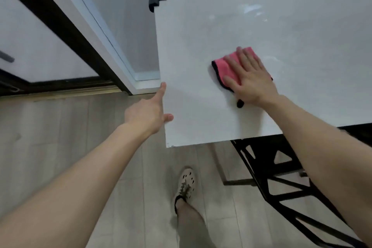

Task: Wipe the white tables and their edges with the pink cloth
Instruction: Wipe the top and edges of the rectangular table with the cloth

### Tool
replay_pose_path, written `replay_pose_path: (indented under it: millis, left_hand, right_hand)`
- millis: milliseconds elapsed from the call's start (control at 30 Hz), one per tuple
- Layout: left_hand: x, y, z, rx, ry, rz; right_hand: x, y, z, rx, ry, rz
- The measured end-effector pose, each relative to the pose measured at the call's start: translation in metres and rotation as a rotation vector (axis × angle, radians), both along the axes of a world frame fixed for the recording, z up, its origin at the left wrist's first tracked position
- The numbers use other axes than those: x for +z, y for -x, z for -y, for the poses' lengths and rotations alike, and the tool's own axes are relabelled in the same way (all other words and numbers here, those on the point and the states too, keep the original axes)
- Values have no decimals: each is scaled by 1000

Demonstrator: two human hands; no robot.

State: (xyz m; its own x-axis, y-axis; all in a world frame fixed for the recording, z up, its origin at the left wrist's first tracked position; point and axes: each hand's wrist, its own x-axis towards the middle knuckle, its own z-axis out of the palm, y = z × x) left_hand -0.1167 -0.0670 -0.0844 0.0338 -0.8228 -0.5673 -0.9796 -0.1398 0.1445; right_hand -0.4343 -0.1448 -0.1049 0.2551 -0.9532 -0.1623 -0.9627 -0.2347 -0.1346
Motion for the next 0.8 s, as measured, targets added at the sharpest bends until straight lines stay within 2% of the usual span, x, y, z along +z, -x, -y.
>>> replay_pose_path:
  millis: [67,100,167,233,300,333,400,500,533,567,600,700,733,767,800]
  left_hand:
    - [-1,2,0,34,3,-28]
    - [-2,1,-2,57,-3,-47]
    - [-5,-1,-3,97,0,-66]
    - [-7,-2,-3,104,14,-63]
    - [-4,0,-3,101,13,-53]
    - [-3,2,-2,103,9,-46]
    - [-1,5,-2,113,0,-37]
    - [-7,5,-2,111,-7,-8]
    - [-8,4,-2,113,-8,-6]
    - [-9,4,-2,119,-13,-9]
    - [-8,4,-2,125,-17,-14]
    - [-2,5,-4,136,-24,-19]
    - [-2,5,-4,142,-29,-19]
    - [-2,5,-4,144,-31,-21]
    - [-4,5,-5,147,-29,-24]
  right_hand:
    - [-8,-29,1,-202,35,32]
    - [-13,-53,-14,-154,48,23]
    - [-15,-92,-65,216,65,24]
    - [-16,-95,-111,553,46,26]
    - [-8,-64,-110,719,36,15]
    - [-4,-45,-93,721,17,-5]
    - [-1,-8,-40,507,-5,-27]
    - [-4,4,35,-35,19,4]
    - [-6,-12,39,-121,36,1]
    - [-10,-33,31,-98,56,-4]
    - [-12,-54,9,37,54,5]
    - [-9,-64,-66,674,11,25]
    - [-7,-50,-62,793,12,31]
    - [-5,-35,-40,821,13,29]
    - [-4,-22,-7,747,23,22]
